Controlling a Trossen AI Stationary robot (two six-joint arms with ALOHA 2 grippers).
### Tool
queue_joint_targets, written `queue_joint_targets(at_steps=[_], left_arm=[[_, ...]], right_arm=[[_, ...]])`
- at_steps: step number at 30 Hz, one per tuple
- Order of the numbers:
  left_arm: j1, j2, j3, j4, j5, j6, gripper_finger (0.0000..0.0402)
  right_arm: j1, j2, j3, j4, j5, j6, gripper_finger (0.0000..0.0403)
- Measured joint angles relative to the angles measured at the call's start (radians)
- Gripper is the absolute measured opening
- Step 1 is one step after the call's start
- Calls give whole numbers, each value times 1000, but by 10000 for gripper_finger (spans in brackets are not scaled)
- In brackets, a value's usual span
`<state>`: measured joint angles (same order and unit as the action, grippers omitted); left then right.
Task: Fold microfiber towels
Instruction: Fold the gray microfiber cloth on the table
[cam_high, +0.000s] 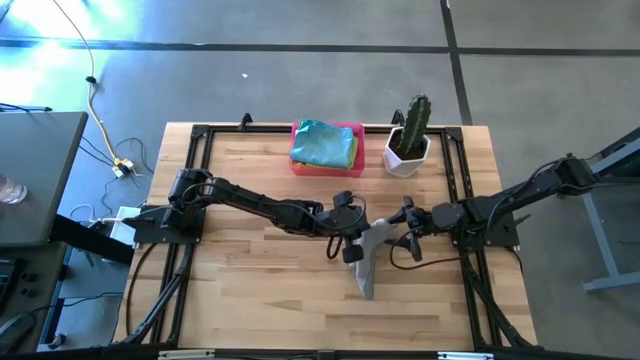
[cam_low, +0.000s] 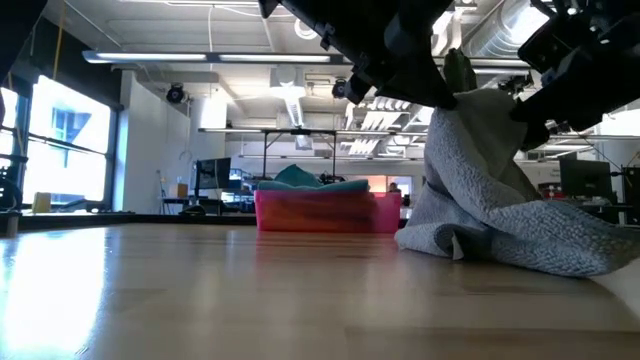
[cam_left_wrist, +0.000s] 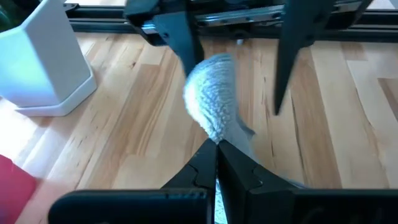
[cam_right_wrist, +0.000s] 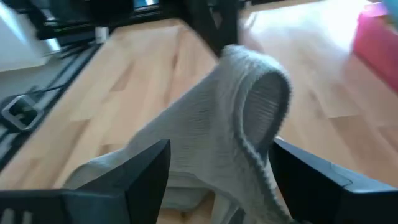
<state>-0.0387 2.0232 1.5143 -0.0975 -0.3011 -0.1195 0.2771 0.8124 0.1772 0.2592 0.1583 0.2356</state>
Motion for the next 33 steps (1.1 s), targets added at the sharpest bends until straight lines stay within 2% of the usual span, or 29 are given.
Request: queue_joint_targets(at_steps=[3,7,24,28,33], left_arm=[[0,0,0,-6,2,0,0],[0,0,0,-15,1,0,0],[0,0,0,-14,-24,2,0],[-4,0,0,-12,3,68,7],[-10,0,0,-12,20,133,37]], right_arm=[[0,0,0,0,25,20,257],[0,0,0,0,25,65,226],[0,0,-1,0,-20,80,15],[-2,0,-1,0,-20,161,8],[-3,0,-1,0,-7,277,2]])
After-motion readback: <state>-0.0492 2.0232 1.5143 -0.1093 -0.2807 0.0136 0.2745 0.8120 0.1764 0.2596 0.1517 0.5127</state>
